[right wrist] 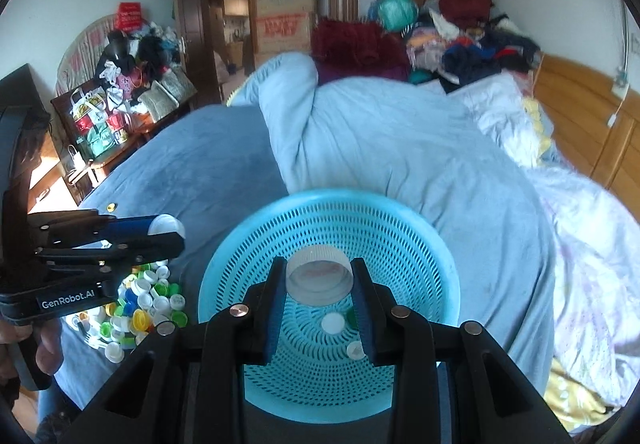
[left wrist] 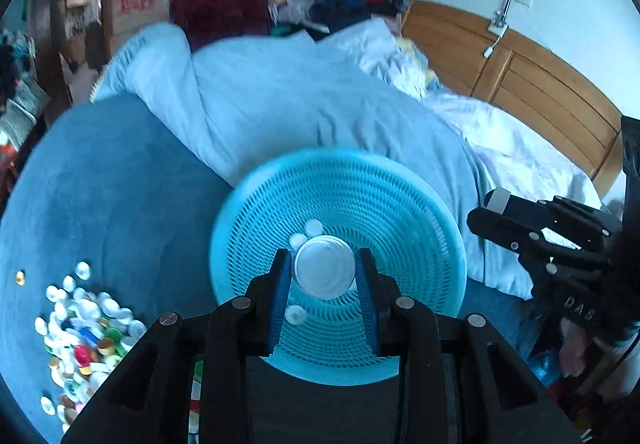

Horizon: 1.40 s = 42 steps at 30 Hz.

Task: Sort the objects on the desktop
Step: 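Carry both held white caps over the teal basket, then open both grippers to drop the white caps into the teal basket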

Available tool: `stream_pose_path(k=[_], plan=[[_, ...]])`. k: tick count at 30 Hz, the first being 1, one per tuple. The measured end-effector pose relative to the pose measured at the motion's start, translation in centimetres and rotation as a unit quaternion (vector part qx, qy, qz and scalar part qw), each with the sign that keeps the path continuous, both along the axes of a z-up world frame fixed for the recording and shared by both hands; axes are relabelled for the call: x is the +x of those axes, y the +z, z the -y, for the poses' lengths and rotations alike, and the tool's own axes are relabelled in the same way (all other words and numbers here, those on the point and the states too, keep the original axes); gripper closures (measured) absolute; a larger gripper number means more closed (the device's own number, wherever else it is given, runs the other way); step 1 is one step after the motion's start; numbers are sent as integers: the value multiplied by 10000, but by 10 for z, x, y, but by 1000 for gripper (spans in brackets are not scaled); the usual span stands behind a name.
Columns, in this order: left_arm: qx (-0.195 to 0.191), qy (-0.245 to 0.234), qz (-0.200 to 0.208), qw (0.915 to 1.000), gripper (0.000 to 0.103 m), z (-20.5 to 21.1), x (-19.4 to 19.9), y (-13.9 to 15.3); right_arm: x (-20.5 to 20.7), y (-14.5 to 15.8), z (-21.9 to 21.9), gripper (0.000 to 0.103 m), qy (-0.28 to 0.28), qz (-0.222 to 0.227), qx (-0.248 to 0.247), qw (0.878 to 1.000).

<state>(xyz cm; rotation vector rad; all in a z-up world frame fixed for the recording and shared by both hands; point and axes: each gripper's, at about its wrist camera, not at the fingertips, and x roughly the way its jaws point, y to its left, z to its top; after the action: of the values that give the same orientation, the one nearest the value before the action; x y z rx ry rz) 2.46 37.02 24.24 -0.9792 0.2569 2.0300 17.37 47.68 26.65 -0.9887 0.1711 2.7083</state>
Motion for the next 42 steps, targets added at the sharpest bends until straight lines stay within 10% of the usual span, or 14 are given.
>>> stream_pose_path(k=[25,27,30,42], plan=[[-306,-27,-116,9995,75,-27,10,-8,4,-22,-5,68,-18,126,-15,9999],[-271,127,-256,9992,64,-25,9,-7,5,-22,-4,62,-53,103,37,9999],[-141,366,-408,9984,37,-18,6,-3,10,-18,-3,26,-104,-65,126,9998],[93,487,-684,9964,37,45,-6,14,22,-1,32,26,235,-694,152,9972]])
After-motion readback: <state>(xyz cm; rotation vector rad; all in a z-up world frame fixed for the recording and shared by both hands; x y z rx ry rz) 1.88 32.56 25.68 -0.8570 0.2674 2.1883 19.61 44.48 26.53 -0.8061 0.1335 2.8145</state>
